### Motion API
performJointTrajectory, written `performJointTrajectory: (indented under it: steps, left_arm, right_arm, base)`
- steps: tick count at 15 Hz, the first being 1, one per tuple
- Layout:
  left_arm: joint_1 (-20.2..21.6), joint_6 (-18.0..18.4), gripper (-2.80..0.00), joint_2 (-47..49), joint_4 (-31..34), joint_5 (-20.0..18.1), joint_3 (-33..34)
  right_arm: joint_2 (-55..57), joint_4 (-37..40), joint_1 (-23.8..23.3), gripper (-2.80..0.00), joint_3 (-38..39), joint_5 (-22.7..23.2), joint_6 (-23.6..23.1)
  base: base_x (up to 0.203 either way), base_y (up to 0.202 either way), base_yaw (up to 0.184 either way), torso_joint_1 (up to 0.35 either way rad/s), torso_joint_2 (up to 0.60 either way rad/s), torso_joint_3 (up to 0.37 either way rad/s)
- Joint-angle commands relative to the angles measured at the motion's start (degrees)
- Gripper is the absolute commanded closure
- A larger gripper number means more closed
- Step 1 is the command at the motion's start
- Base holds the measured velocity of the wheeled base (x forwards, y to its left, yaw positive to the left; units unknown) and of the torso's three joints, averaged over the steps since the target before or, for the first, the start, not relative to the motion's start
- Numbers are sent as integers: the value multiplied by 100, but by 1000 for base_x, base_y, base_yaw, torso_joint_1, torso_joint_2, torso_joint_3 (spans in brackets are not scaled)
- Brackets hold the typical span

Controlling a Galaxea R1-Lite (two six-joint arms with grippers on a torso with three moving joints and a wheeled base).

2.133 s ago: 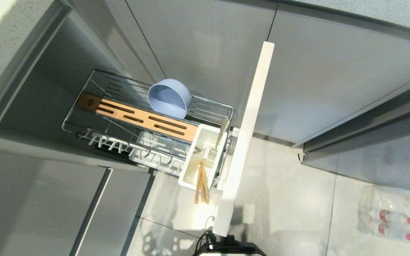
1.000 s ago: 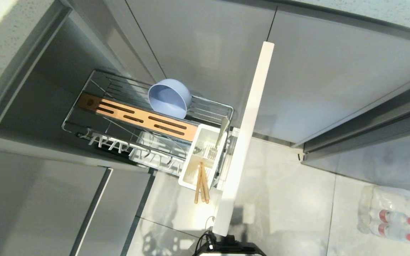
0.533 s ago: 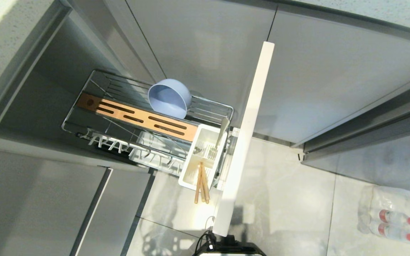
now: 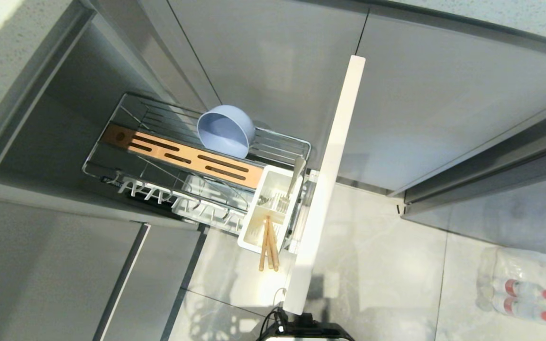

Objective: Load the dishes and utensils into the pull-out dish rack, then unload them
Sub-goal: Pick up the chopsticks and place it in the cupboard

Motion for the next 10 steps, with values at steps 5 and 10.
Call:
performJointTrajectory:
  steps: [5,10]
  left_arm:
    - [-1525,83,0,-241,495,-963,-56]
    - [-2616,639,0,-306,948,-2100,-21]
  right_arm:
    - [9,-2,4,0,0,0,4]
    - [4,-2,3,0,0,0,4]
  base:
    - [0,0,0,0,0,0]
    - [0,0,0,0,0,0]
